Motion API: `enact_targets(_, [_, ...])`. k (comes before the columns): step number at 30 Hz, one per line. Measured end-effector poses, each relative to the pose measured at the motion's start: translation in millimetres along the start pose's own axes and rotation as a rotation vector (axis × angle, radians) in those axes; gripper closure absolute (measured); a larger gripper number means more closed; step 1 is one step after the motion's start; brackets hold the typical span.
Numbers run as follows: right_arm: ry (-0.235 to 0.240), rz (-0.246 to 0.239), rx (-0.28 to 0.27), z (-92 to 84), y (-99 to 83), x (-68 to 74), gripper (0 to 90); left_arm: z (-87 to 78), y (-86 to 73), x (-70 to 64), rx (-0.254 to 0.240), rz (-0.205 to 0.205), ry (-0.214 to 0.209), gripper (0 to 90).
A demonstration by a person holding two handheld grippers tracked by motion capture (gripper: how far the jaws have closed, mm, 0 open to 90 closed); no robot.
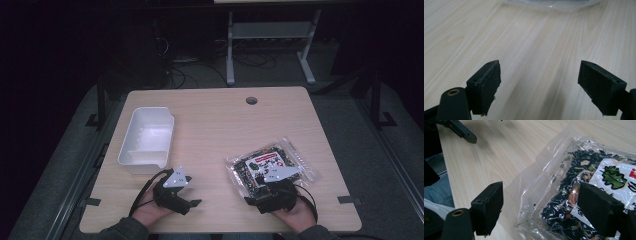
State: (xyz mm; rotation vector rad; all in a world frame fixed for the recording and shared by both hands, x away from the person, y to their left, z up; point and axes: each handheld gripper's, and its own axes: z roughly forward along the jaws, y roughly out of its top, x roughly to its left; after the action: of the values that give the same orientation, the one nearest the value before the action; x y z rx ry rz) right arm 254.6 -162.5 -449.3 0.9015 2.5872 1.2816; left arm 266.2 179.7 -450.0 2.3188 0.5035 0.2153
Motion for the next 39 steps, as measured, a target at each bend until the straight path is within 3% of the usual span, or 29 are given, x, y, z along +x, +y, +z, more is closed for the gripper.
enact_targets(9, [-0.04,0.036,-0.05,-16.6,0.3,-11.9,20.1,0.7,-0.1,0.3,0.003,0.001,-0.004,18.4])
enact_targets(22, [-0.165,0.173,-0.101,-52.2,-10.9,-52.9,19.7,2.0,0.1,-0.3,0.007,0.01,-0.007,18.8])
enact_targets(26, [-0.248,0.22,-0.091,-66.7,-19.4,-67.7,20.6,2.5,0.2,-1.5,0.012,0.018,-0.004,18.9])
enact_targets(27, [-0.248,0.22,-0.091,-66.7,-19.4,-67.7,20.6,2.5,0.2,-1.5,0.012,0.018,-0.004,18.9])
enact_targets(28, [-0.268,0.256,-0.096,-73.4,-24.0,-73.9,20.4,2.5,0.3,-1.7,0.013,0.019,-0.004,18.9])
enact_targets(31, [-0.296,0.294,-0.096,-81.5,-30.7,-81.5,21.0,2.7,0.3,-1.8,0.016,0.022,-0.005,18.9])
enact_targets(39, [-0.345,0.371,-0.103,-94.2,-44.1,-97.5,23.7,2.8,0.3,-2.1,0.018,0.024,-0.004,19.0])
